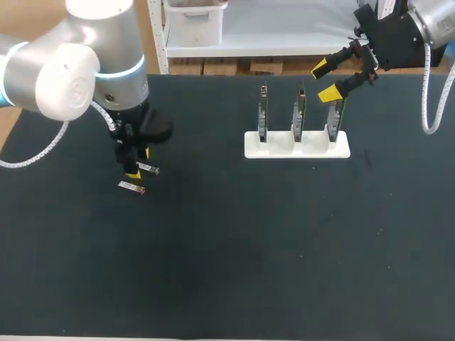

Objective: Pick up the optical module with the left hand, and insert it into the network port with the right hand.

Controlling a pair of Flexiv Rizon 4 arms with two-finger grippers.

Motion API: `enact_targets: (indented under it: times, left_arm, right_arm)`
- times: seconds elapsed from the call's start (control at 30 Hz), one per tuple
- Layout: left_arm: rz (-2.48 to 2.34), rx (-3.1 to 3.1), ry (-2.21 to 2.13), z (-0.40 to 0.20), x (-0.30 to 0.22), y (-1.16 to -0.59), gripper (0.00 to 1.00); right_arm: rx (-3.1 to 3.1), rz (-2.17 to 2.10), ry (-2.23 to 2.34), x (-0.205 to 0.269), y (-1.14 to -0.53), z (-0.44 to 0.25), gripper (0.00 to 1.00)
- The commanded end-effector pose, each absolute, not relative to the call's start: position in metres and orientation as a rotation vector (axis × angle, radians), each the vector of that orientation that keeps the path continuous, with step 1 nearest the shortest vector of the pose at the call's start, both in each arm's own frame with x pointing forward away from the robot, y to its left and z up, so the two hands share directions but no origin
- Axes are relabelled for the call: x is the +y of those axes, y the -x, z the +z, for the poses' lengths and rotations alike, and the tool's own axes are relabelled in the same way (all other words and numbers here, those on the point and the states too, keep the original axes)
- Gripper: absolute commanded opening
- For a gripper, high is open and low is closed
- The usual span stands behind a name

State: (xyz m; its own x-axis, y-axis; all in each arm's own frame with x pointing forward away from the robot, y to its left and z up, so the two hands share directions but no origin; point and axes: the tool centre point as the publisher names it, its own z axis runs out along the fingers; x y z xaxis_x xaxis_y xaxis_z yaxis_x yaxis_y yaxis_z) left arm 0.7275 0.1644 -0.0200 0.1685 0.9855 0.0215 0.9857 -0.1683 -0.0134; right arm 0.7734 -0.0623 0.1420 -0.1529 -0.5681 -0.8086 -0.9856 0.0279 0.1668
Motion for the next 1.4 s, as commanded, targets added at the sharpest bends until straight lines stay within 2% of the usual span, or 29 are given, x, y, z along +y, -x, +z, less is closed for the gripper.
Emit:
enact_targets:
  times: [0.03, 0.47, 0.83, 1.1, 1.4]
  left_arm:
    - [-0.005, -2.006, 2.385, -0.022, 0.165, -0.729, 0.0]
    - [0.015, -2.022, 2.371, -0.019, 0.163, -0.726, 0.0]
    - [0.196, -2.425, 2.283, 0.021, 0.147, -0.744, 0.0]
    - [0.788, -3.127, 1.919, 0.087, 0.134, -0.785, 0.0]
    - [1.317, -3.336, 1.786, 0.139, 0.088, -0.822, 0.0]
  right_arm:
    - [1.773, 1.0, 1.576, -0.062, -0.772, 0.142, 1.0]
    - [1.773, 1.0, 1.576, -0.062, -0.772, 0.142, 1.0]
    - [1.773, 1.0, 1.576, -0.062, -0.772, 0.142, 1.0]
    - [1.773, 1.0, 1.576, -0.062, -0.772, 0.142, 1.0]
    - [1.773, 1.0, 1.576, -0.062, -0.772, 0.142, 1.0]
